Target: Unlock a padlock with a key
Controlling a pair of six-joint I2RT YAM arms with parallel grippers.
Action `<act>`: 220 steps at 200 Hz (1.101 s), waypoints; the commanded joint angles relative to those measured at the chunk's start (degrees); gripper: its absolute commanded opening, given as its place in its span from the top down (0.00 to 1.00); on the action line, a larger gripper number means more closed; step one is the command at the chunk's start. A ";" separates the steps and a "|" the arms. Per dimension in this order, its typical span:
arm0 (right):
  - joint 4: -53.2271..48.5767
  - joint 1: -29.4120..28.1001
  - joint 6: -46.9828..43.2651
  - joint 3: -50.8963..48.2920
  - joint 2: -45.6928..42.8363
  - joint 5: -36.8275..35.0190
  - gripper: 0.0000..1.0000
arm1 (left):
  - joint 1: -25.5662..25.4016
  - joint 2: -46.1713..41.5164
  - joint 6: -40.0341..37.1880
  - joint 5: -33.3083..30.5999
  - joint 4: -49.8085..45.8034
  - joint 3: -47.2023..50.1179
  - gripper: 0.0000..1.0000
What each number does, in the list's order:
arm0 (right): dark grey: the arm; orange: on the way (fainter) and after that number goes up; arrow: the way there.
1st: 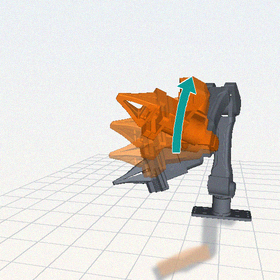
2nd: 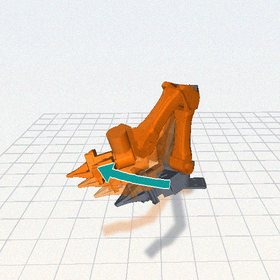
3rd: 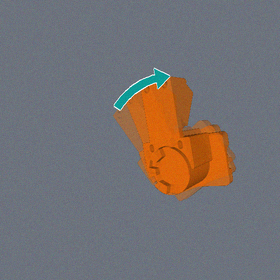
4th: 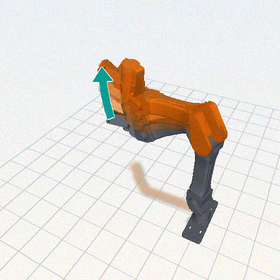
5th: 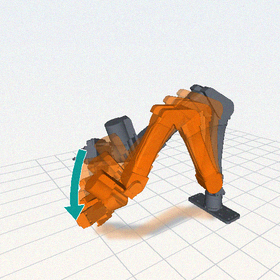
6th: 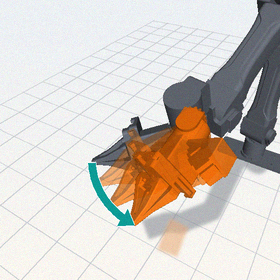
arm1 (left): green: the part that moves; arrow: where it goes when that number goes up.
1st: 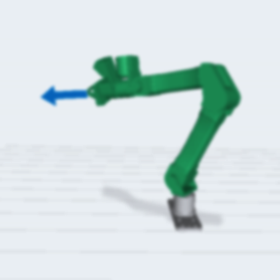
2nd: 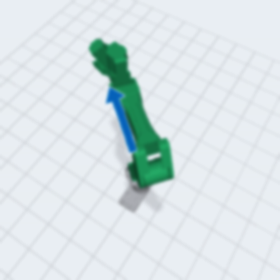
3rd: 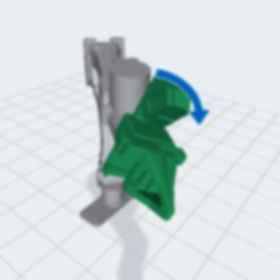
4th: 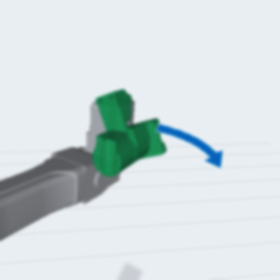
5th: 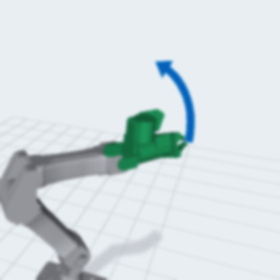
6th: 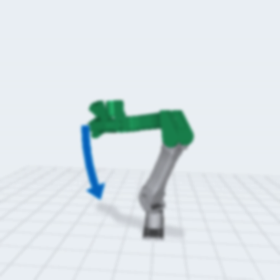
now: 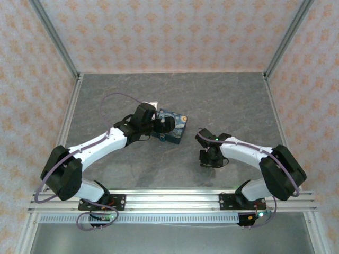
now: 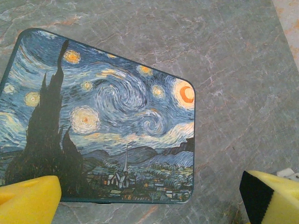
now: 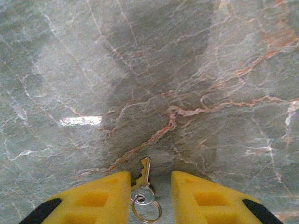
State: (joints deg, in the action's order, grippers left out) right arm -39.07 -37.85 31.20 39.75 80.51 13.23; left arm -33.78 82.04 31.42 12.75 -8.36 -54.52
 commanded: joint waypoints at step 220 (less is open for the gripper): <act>-2.86 -4.25 -0.35 0.95 2.31 -1.02 0.78 | -0.44 0.32 -1.18 -2.71 -1.39 -1.93 0.00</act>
State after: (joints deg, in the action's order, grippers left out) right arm -41.98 -41.32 31.20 40.60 81.34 12.12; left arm -33.78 82.70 31.42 11.51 -8.45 -55.13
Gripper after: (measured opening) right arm 0.253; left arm 0.997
